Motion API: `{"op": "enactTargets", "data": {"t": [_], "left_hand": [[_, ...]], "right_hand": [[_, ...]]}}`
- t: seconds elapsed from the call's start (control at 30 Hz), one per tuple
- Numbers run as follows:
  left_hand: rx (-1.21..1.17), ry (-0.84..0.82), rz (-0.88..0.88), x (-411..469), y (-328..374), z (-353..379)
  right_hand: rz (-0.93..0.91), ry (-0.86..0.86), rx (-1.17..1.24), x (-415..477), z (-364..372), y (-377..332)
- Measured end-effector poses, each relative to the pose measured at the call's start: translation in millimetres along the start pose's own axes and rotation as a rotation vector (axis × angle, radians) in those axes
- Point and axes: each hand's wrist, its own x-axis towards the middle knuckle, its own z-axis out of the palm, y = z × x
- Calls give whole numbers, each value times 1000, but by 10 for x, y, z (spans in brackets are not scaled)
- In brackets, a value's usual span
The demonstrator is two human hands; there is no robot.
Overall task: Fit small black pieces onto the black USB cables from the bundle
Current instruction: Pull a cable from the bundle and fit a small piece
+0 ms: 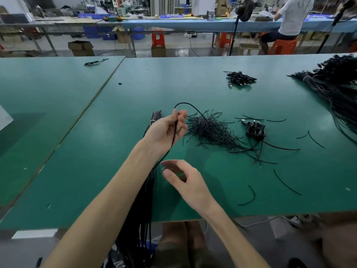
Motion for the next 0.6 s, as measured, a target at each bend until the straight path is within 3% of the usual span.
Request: {"op": "enactTargets", "data": {"t": [0.2, 0.43, 0.6], "left_hand": [[566, -156, -117, -58, -348, -172], [705, -248, -125, -106, -279, -334], [953, -244, -136, -112, -333, -467]], "right_hand": [[7, 7, 125, -11, -34, 8], [30, 55, 34, 11, 32, -9], [6, 172, 289, -6, -28, -11]]}}
